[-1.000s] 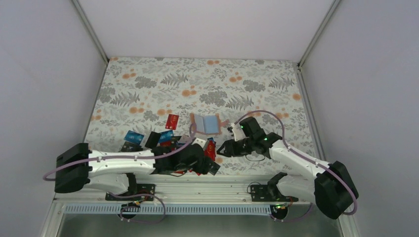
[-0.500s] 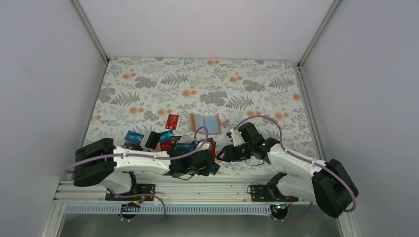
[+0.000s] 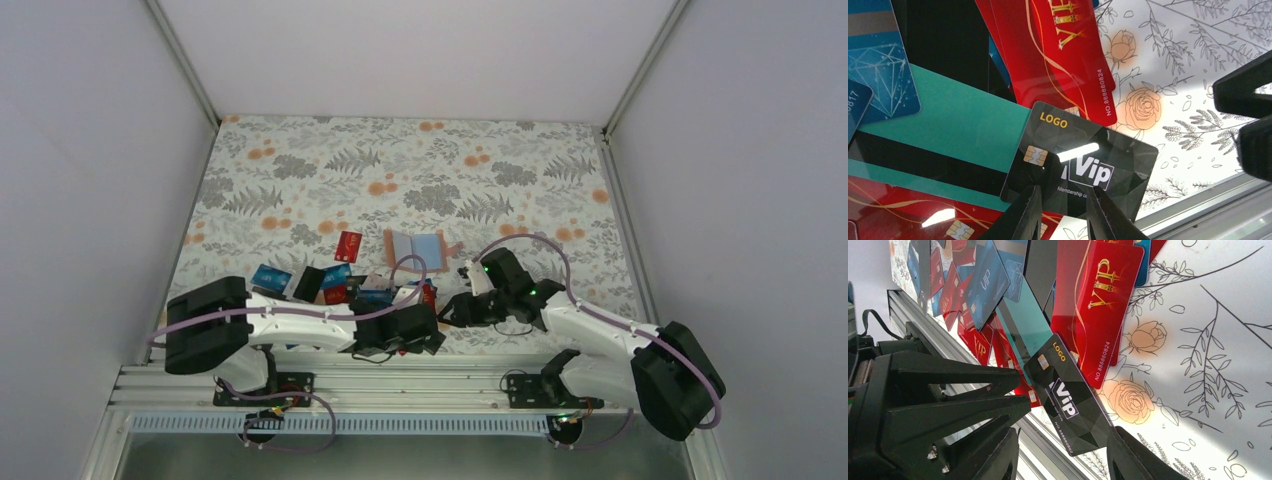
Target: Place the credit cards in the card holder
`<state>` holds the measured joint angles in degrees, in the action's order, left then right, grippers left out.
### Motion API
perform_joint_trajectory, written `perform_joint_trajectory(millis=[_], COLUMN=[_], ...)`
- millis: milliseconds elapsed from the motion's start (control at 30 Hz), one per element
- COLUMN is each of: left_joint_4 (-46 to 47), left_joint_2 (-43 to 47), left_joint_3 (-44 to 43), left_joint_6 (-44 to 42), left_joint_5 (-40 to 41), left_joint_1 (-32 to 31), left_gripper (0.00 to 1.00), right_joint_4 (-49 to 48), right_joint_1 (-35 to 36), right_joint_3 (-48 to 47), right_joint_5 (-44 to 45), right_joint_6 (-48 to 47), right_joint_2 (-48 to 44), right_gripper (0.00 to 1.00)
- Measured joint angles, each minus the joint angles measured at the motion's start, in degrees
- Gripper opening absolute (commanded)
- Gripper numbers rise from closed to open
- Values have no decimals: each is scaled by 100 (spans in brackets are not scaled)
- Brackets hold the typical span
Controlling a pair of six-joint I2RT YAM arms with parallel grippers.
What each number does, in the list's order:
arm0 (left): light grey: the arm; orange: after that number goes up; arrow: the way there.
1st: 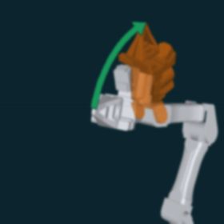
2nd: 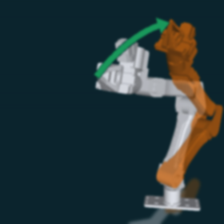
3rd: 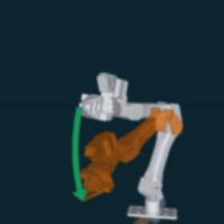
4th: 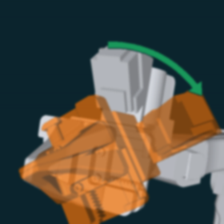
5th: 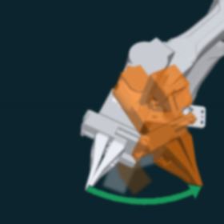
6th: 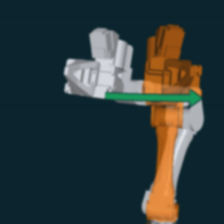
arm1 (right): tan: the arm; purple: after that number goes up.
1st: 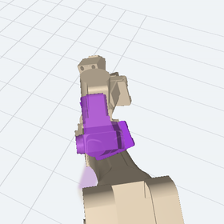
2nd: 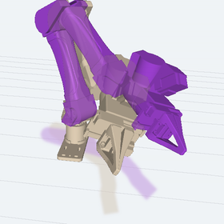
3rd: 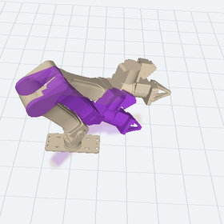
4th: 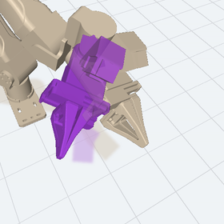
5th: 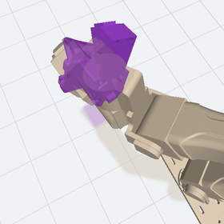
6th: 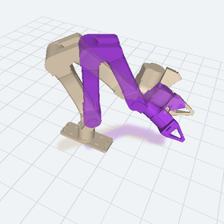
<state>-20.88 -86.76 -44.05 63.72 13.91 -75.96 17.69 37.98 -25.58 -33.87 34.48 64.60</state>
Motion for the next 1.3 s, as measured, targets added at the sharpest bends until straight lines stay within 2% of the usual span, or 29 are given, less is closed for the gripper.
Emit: perform_joint_trajectory(millis=[367,667,1067,1300], left_joint_4=[68,562,1261,1410], left_joint_2=[-286,-170,157,219], left_joint_3=[74,372,914,1025], left_joint_6=[85,232,94,35], left_joint_5=[-52,-90,-212,-245], left_joint_1=[9,94,146,157], left_gripper=[25,25,25,24], right_joint_4=[-90,-269,-944,-1058], right_joint_1=[55,96,483,809], right_joint_3=[2,52,46,37], right_joint_5=[2,-39,-293,-332], right_joint_6=[0,-66,-199,-120], right_joint_2=[203,470,1274,1327], right_gripper=[48,63,63,62])
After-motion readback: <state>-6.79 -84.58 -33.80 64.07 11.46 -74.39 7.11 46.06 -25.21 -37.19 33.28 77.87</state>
